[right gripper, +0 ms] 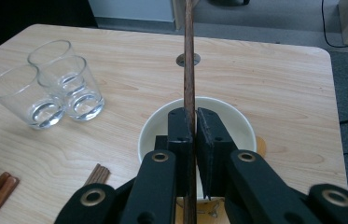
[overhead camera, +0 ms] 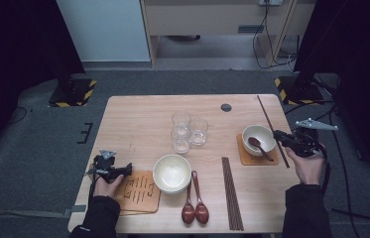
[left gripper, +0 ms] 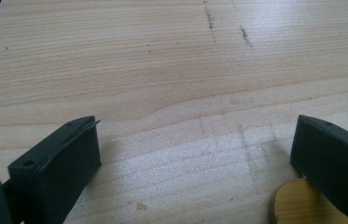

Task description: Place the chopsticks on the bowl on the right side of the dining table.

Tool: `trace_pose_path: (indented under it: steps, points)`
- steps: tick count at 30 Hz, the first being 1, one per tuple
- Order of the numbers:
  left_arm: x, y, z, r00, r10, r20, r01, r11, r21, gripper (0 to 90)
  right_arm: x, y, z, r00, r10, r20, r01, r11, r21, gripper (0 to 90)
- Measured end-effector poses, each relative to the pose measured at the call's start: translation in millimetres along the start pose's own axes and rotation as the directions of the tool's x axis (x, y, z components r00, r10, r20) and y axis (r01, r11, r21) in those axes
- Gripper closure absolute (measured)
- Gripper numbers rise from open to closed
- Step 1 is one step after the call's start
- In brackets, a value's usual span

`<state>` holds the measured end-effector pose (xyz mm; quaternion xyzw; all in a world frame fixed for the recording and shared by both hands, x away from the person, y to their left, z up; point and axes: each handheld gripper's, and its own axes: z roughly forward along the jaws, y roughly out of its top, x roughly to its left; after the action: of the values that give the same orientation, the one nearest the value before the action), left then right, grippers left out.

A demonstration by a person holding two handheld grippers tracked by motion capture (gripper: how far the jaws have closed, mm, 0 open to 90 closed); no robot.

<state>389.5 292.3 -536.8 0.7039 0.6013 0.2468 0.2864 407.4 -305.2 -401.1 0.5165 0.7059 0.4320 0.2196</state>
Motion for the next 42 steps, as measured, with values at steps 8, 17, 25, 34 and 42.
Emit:
trace_pose_path:
  steps: [8, 17, 25, 34, 42]
  points:
    - [0.0, 0.0, 0.0, 1.0, 0.0, 0.0, 0.0, 1.0, 0.0, 0.3, -6.6, -0.9, 13.1, 0.9999, -0.007, 0.01, 0.007, 1.0, 0.025, 84.7]
    - [0.0, 0.0, 0.0, 1.0, 0.0, 0.0, 0.0, 1.0, 0.0, 0.3, -8.9, -2.7, 28.1, 0.9997, -0.016, 0.019, 0.015, 0.998, 0.057, 84.7]
    - [0.0, 0.0, 0.0, 1.0, 0.0, 0.0, 0.0, 1.0, 0.0, 0.3, -10.7, -5.6, 40.5, 0.999, -0.028, 0.034, 0.024, 0.995, 0.094, 84.7]
    - [0.0, 0.0, 0.0, 1.0, 0.0, 0.0, 0.0, 1.0, 0.0, 0.3, -11.0, -9.2, 53.9, 0.9976, -0.05, 0.049, 0.042, 0.989, 0.14, 84.7]
    - [0.0, 0.0, 0.0, 1.0, 0.0, 0.0, 0.0, 1.0, 0.0, 0.3, -9.2, -12.3, 63.3, 0.996, -0.07, 0.057, 0.058, 0.982, 0.179, 84.7]
